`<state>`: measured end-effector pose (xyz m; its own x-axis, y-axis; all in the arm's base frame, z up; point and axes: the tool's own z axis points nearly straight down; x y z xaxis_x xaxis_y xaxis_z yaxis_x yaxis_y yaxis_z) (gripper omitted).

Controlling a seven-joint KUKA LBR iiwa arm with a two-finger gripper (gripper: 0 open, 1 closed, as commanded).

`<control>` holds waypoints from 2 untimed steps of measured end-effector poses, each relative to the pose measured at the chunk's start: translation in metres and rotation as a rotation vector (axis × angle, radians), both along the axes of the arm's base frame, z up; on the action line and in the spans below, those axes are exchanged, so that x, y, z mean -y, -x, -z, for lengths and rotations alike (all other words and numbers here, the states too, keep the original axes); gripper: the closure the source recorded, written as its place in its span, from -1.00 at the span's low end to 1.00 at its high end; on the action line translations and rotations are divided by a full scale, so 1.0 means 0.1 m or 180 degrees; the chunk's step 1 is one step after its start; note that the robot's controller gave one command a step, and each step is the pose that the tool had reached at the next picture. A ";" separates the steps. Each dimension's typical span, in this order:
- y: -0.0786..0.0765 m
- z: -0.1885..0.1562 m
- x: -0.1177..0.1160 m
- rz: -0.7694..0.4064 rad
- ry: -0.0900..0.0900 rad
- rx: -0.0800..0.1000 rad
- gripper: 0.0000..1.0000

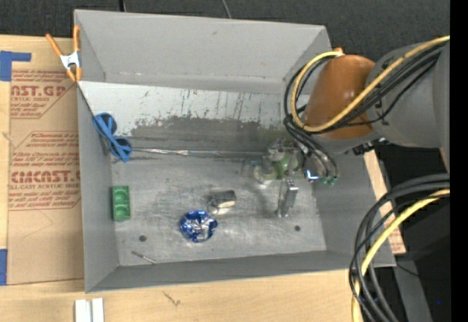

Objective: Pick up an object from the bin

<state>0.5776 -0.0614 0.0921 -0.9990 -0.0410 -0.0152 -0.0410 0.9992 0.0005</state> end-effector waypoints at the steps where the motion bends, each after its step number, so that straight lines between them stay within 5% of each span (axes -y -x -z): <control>1: 0.01 0.03 0.00 0.0004 0.0002 -0.0008 1.00; 2: 0.30 -1.78 0.16 -0.1452 0.0023 -0.0021 1.00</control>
Offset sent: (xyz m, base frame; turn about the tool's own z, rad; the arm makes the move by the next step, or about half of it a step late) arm 0.0000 0.0000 0.0000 0.0000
